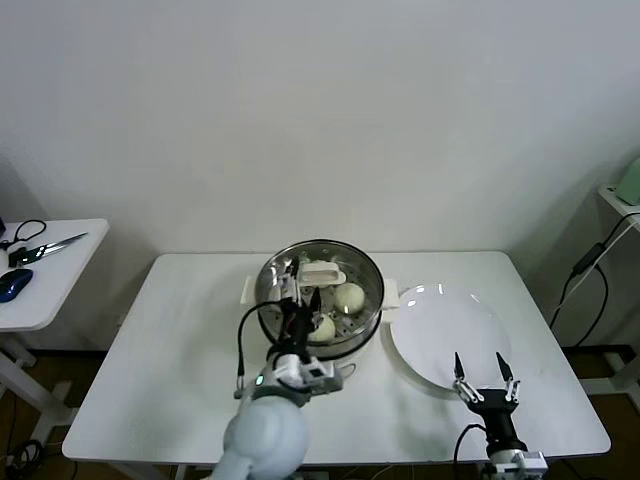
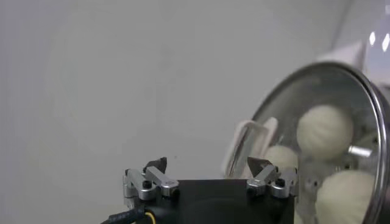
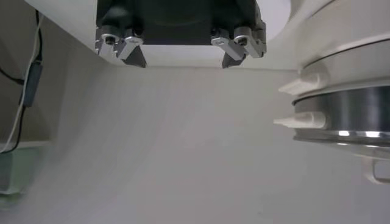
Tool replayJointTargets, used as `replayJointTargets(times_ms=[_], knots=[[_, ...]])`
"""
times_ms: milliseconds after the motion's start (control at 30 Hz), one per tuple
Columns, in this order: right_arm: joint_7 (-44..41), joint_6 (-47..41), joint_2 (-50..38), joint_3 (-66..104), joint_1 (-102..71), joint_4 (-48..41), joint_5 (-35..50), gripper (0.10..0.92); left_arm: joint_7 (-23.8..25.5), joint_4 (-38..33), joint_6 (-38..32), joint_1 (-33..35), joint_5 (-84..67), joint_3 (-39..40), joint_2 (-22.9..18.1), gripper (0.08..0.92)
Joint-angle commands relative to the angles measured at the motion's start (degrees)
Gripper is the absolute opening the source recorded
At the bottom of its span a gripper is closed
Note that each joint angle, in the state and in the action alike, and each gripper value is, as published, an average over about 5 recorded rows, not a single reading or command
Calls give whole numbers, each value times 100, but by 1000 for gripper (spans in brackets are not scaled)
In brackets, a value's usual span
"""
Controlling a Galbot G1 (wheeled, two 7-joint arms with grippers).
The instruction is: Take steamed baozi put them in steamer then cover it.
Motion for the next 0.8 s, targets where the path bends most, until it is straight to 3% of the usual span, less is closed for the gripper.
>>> replayJointTargets(times_ms=[33, 167, 333, 433, 567, 800], knots=[[51, 157, 19, -24, 16, -39, 176, 823, -168, -302, -23, 32, -557, 225, 112, 822], [65, 248, 23, 23, 19, -87, 179, 823, -688, -774, -672, 424, -2282, -474, 161, 823], [42, 326, 41, 67, 42, -175, 205, 823, -1247, -965, -2304, 1082, -4048, -2070, 373, 823], [-6, 379, 87, 80, 78, -215, 208, 823, -1278, -955, -3023, 1473, -5135, -3090, 464, 823], [-31, 370, 136, 69, 103, -249, 196, 823, -1176, -646, -3340, 2108, -7001, -4326, 659, 823], [-34, 389, 162, 65, 122, -274, 192, 823, -938, 273, -3951, 2717, -8443, -4711, 960, 823]])
